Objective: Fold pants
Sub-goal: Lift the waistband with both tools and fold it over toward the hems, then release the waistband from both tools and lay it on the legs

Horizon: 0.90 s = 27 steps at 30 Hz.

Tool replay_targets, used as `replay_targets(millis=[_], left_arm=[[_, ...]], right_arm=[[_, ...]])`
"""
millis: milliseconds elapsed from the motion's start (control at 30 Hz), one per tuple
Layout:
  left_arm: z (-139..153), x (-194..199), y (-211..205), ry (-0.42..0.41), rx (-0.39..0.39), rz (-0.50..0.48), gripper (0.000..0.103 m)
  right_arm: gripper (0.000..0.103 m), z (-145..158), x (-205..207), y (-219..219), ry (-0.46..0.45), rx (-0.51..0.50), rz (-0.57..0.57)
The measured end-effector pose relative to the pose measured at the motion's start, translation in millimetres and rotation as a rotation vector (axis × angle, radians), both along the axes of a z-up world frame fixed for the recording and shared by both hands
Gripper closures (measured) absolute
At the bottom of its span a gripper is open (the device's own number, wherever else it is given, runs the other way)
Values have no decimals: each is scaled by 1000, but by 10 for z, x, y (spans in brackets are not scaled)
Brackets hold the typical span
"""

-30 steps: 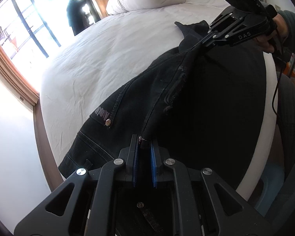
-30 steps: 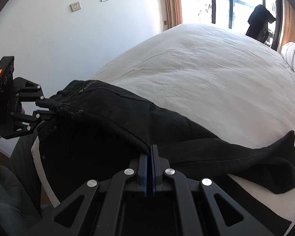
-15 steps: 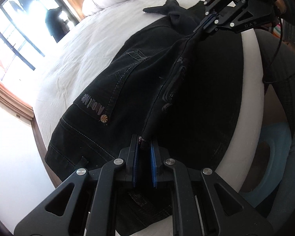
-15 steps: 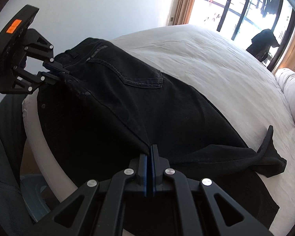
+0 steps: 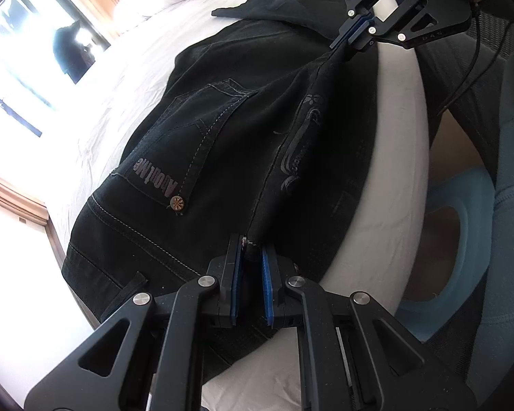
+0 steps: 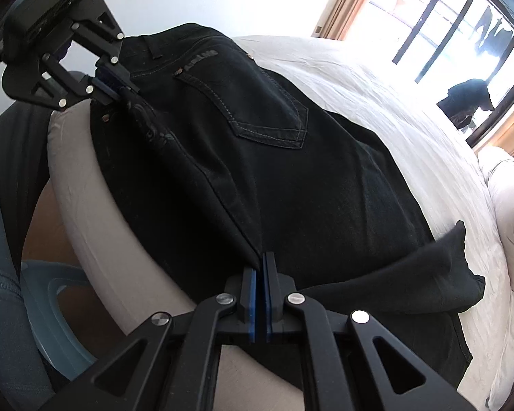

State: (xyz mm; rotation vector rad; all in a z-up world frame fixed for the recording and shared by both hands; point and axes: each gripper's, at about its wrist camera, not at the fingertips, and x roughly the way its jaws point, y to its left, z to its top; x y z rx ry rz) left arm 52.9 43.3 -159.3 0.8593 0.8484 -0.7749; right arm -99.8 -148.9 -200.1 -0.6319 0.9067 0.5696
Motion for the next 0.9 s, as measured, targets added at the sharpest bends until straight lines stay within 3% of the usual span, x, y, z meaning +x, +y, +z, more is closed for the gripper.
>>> replay_targets(millis=[533, 900], left_arm=[[-50, 50, 75, 21, -1, -28, 94], [-159, -7, 82, 24, 5, -41, 94]], right_arm=[[99, -106, -161, 87, 16, -41, 25], [98, -223, -51, 32, 41, -55, 12]])
